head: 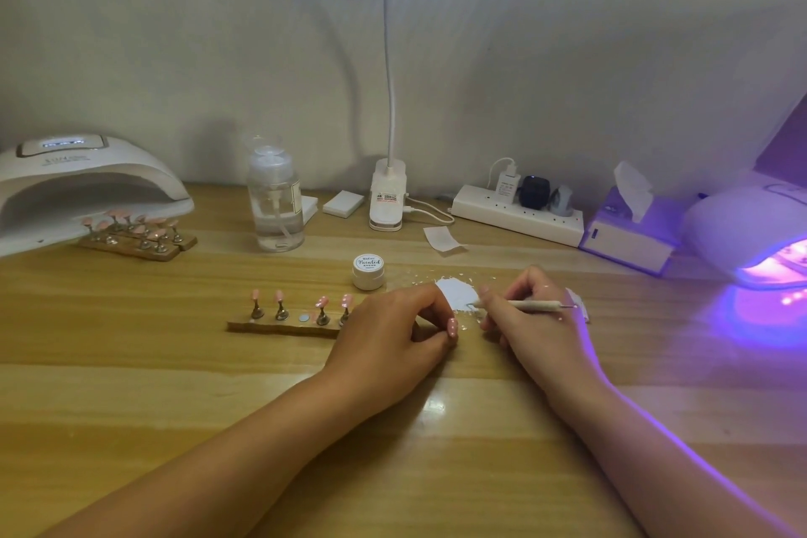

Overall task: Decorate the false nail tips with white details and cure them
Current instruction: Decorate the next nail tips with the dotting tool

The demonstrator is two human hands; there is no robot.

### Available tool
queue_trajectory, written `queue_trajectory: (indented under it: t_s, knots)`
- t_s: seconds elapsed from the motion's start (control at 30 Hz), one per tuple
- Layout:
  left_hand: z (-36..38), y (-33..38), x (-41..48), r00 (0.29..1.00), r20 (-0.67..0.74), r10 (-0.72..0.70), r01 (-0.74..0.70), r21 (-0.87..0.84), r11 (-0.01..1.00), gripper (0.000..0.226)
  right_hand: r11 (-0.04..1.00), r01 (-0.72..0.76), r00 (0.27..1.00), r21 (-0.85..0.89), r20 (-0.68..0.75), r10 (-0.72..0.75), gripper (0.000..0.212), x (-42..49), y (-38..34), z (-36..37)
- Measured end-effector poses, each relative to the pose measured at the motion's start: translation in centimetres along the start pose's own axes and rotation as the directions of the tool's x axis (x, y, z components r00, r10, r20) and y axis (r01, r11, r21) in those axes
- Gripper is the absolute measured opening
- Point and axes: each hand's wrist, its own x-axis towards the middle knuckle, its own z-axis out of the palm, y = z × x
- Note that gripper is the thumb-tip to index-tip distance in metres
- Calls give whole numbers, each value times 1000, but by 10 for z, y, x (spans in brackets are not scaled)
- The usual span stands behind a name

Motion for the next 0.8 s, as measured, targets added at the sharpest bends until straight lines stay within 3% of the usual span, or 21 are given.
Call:
queue_trajectory:
  t_s: [0.13, 0.23, 0.33, 0.47, 0.57, 0.8]
  knots:
    - [1, -1, 0, 1000, -6, -3, 3, -26, 1000, 13, 991, 47, 998, 122, -39, -42, 28, -2, -3, 0]
    - [2, -2, 0, 999, -19, -27, 26, -68, 997, 10, 973, 191, 981, 126, -69, -184, 24, -7, -7, -1]
    - [2, -2, 1, 998, -34, -52, 47, -113, 993, 11, 924, 379, 922, 50, -109, -372, 35, -19, -9, 2]
    - [1, -2, 2, 996, -44, -74, 66, -167, 984, 16, 816, 574, 810, -66, -106, -577, 35, -27, -9, 6]
    - [0, -1, 2, 995, -54, -87, 76, -176, 981, 19, 776, 620, 769, -116, -109, -631, 34, -28, -8, 6]
    - [-1, 1, 2, 990, -84, -114, 93, -221, 971, 18, 777, 617, 771, -120, -104, -628, 37, -30, -8, 6]
